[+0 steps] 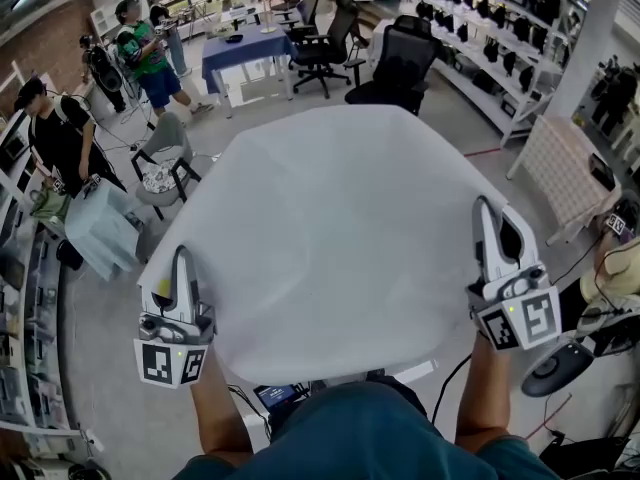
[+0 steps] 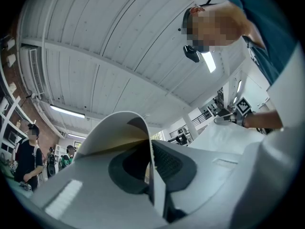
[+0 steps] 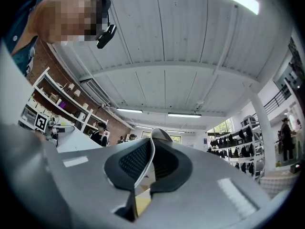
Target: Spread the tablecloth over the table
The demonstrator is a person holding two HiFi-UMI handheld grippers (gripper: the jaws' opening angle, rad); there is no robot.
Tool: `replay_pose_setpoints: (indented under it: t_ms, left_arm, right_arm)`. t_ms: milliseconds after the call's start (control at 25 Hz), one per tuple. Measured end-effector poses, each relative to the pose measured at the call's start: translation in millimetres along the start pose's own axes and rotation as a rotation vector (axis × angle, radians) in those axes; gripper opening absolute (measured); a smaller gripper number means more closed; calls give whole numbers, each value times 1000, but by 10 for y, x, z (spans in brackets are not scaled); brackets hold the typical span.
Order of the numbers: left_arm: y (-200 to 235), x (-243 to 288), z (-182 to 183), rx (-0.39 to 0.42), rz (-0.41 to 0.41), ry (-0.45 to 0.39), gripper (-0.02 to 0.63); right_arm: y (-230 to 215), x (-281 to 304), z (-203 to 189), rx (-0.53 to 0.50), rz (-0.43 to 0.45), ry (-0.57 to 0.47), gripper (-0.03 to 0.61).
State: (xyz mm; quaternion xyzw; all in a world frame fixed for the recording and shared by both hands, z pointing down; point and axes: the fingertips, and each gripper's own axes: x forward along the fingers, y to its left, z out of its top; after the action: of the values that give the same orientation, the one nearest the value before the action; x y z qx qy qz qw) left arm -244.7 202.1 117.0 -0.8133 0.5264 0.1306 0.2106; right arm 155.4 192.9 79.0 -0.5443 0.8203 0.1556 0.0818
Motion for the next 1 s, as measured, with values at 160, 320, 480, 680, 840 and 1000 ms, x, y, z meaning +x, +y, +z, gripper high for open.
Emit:
replay_pose_setpoints:
  t_ms: [160,320,480,680,840,1000]
  left_arm:
    - [-138,108,-3,31,32,3,5]
    - [-304,203,-50,50,67,5,5]
    - [-441,287,-109,72,99,12,5]
    - [-663,430,-159,93,132,19,5]
    - [-775,544,-146,103,140,27,5]
    - [-816,653,-191,107,134,41,5]
  right_arm:
    - [-221,93,-93,17,35,-19,12]
    - [-454,169,-207,33,70,-38,12]
    - [-649,256,-335,50,106,-51,12]
    - [-938,333,-465,71,145,-68,12]
    - [-1113,373,-511,87,155,-71,12]
    - [-1216,401,-583,98,150,-64,12]
